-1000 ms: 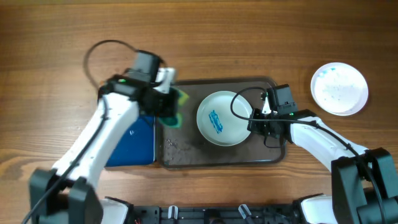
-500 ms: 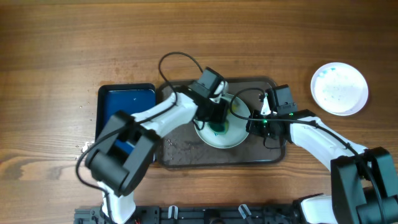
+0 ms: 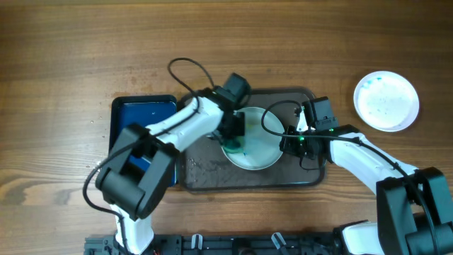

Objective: Clean dirty plates on tray and stack at the side

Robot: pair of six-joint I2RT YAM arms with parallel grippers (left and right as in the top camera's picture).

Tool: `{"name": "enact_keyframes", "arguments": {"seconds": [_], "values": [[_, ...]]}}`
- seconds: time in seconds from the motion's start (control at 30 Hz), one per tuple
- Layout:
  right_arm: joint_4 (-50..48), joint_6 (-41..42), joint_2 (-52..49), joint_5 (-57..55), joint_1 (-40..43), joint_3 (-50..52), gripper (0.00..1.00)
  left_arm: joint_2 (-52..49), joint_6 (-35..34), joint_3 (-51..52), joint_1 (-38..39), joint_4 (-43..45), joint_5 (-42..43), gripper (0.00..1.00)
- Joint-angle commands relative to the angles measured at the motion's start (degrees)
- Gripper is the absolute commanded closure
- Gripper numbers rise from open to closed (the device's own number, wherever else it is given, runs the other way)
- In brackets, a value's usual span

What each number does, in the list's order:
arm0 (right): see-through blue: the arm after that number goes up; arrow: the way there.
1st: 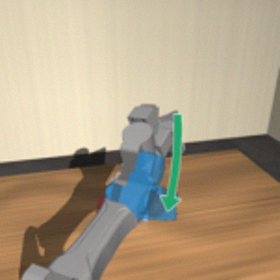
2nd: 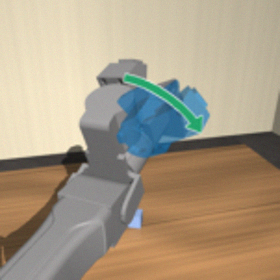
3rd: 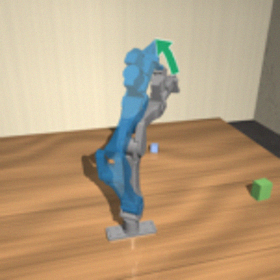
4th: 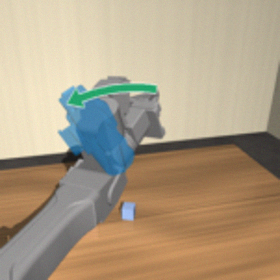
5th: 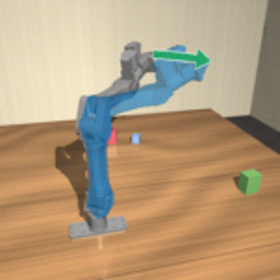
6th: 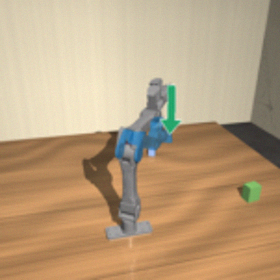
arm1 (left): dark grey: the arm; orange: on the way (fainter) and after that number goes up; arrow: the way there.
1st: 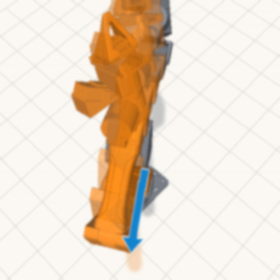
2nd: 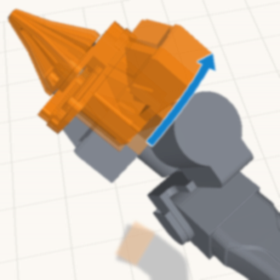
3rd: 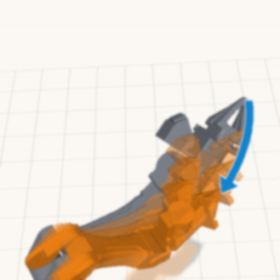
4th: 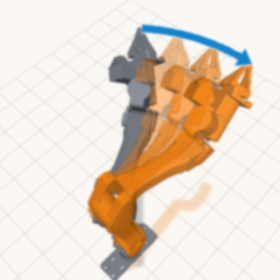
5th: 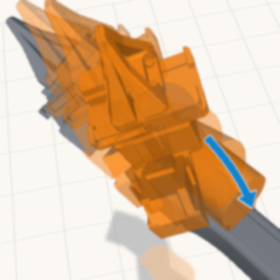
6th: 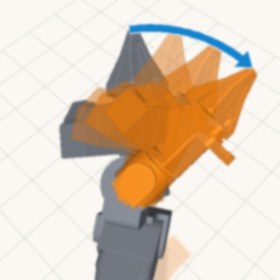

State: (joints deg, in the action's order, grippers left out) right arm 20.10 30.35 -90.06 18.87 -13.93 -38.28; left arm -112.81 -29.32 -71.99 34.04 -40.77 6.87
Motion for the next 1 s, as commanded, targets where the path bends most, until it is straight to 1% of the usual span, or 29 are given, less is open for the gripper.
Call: {"name": "enact_keyframes", "arguments": {"seconds": [0.0,0.07,0.13,0.2,0.3,0.43,0.53,0.57,0.67,0.7,0.8,0.83,0.87,0.97], "values": [[1.68,1.03,-2.32,-0.76,-0.35,2.19,0.96,-5.11,-0.79,3.72,-3.89,-3.02,-9.44,0.96],[1.66,1.14,-2.32,-0.76,-0.35,2.19,0.95,-5.11,2.12,3.72,-4.00,-3.65,-7.76,0.96],[1.62,1.14,-2.32,-0.79,-0.35,2.19,0.95,-5.11,5.44,3.72,-3.30,-3.85,-4.35,0.96],[1.57,1.16,-2.32,-0.81,-0.35,2.19,0.96,-5.11,9.07,3.72,-2.34,-3.58,0.55,0.96],[1.57,1.16,-2.32,-0.76,-0.35,2.19,0.95,-5.11,14.34,3.72,0.87,-3.28,10.36,0.96],[1.60,1.18,-2.32,-0.79,-0.35,2.19,0.95,-5.11,14.40,3.72,3.80,-0.17,14.27,0.96],[1.64,1.20,-2.32,-0.76,-0.35,2.19,0.96,-5.11,14.34,3.72,4.37,4.55,19.41,0.96],[1.73,1.27,-2.32,-0.76,-0.35,2.19,0.96,-5.11,13.94,3.72,4.35,6.10,19.96,0.96],[1.81,1.31,-2.32,-0.74,-0.35,2.19,0.95,-5.11,12.74,3.72,4.07,11.26,19.47,0.96],[1.90,1.33,-2.32,-0.74,-0.35,2.19,0.95,-5.11,11.67,3.72,3.87,12.83,18.01,0.96],[2.71,1.33,-2.32,-0.76,-0.35,2.19,0.95,-5.11,7.61,3.72,2.93,17.49,10.01,0.96],[3.15,1.31,-2.32,-0.74,-0.35,2.19,0.95,-5.11,6.03,3.72,2.45,18.38,5.31,0.96],[3.48,1.31,-2.32,-0.74,-0.35,2.19,0.96,-5.11,4.98,3.72,1.97,18.47,0.94,0.96],[3.72,1.29,-2.32,-0.74,-0.35,2.19,0.96,-5.11,4.61,3.72,0.94,16.57,-6.78,0.96]]}}
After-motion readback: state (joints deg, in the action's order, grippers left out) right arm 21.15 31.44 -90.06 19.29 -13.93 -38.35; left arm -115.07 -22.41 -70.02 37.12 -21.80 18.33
